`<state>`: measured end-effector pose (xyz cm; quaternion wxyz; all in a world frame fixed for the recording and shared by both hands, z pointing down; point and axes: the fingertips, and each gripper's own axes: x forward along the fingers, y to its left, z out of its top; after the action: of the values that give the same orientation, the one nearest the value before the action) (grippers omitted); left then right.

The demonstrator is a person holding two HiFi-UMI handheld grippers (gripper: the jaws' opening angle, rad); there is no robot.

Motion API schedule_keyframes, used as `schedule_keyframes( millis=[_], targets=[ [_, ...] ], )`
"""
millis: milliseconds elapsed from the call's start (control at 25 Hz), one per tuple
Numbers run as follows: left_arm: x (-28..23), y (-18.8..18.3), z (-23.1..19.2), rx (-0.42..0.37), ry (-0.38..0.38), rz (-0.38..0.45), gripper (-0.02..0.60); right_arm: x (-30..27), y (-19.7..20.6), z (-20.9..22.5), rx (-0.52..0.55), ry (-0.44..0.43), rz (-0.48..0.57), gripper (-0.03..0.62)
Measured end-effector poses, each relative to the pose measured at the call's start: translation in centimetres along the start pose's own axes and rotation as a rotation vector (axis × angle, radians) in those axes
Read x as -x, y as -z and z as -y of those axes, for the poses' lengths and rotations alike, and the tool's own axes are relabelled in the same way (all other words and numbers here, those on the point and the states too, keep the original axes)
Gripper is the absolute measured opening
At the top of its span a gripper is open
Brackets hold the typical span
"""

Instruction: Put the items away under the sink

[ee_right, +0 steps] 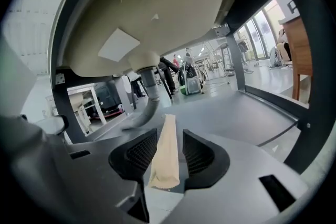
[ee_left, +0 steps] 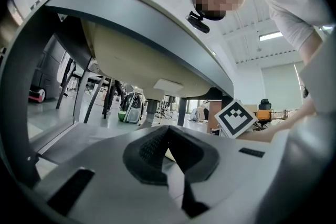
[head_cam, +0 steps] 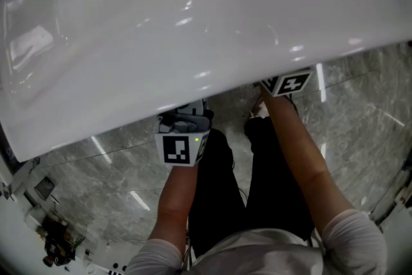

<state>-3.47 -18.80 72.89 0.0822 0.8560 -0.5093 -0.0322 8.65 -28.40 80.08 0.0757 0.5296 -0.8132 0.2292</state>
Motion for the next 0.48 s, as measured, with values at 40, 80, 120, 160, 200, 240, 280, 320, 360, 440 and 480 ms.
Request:
schedule_keyframes(
  millis=[40, 80, 120, 160, 200, 240, 280, 320, 360, 440, 480],
  targets=[
    [0.1, -0.2, 0.1, 0.004, 0.002, -0.007, 0.003, 0.5, -0.2, -0.1, 0.007, 0.009, -0.001, 0.156],
    [0.3, -0.5, 0.2, 0.008, 0.004, -0.014, 0.003, 1.0, -0.3, -0.2, 0.013, 0.015, -0.003, 0.156],
    [0.4, -0.7, 0.4, 0.013, 0.006, -0.022, 0.003, 1.6, -0.3, -0.2, 0.016, 0.021, -0.008, 0.156],
    [0.6, -0.9, 0.8, 0.018, 0.009, -0.032, 0.003, 2.4, -0.2, -0.2, 0.016, 0.025, -0.015, 0.155],
    [0.9, -1.1, 1.3, 0.022, 0.012, -0.044, 0.003, 3.2, -0.1, -0.2, 0.016, 0.027, -0.026, 0.153],
    [1.2, -1.4, 1.8, 0.026, 0.015, -0.056, 0.003, 4.0, 0.0, -0.4, 0.018, 0.026, -0.038, 0.129],
    [1.4, -1.8, 2.2, 0.03, 0.019, -0.066, 0.003, 4.8, 0.0, -0.7, 0.021, 0.027, -0.05, 0.093],
    [1.6, -2.3, 2.6, 0.034, 0.024, -0.073, 0.003, 5.6, 0.0, -1.0, 0.022, 0.029, -0.063, 0.081],
    [1.8, -2.8, 3.0, 0.04, 0.029, -0.077, 0.003, 6.3, 0.1, -1.2, 0.021, 0.032, -0.077, 0.07],
    [2.1, -4.0, 3.6, 0.048, 0.038, -0.087, 0.003, 7.8, 0.2, -1.6, 0.011, 0.037, -0.1, 0.061],
    [2.3, -4.4, 3.8, 0.049, 0.043, -0.094, 0.003, 8.4, 0.3, -1.9, 0.005, 0.039, -0.109, 0.06]
  ],
)
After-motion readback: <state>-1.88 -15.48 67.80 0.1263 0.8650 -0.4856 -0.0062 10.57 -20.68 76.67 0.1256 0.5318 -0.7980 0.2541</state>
